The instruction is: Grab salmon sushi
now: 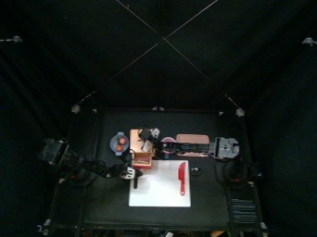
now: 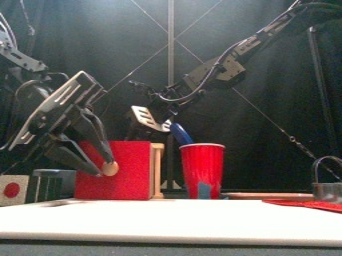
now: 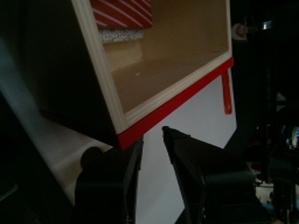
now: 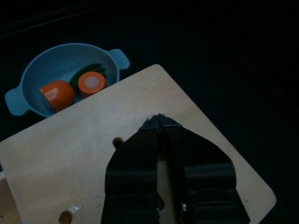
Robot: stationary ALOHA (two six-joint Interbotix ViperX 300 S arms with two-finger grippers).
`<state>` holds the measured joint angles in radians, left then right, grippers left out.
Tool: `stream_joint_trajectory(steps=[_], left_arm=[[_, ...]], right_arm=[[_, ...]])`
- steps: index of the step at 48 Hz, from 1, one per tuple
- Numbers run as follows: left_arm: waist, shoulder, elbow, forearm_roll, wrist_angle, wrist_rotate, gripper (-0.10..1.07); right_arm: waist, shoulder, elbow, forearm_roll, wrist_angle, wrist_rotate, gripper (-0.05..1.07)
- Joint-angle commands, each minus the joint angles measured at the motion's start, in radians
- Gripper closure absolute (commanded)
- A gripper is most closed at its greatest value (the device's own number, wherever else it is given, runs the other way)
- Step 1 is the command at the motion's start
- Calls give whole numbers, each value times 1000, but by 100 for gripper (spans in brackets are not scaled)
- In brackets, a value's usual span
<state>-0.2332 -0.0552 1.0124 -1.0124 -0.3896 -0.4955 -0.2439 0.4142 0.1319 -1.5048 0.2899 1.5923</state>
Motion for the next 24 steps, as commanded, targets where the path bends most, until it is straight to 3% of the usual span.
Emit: stream_joint_trajectory(steps=[1,11,24], left_arm=[[3,-8,-9,-29,-14,0,22],[9,6,-15,-112,-89,3,15],[46,69,-57,-117,-153,11,17]], right_arm=[[-6,-9,14,5,0,2,74],[-6,-9,12,5,0,2,74],[-6,-6,11,5,0,2,74]])
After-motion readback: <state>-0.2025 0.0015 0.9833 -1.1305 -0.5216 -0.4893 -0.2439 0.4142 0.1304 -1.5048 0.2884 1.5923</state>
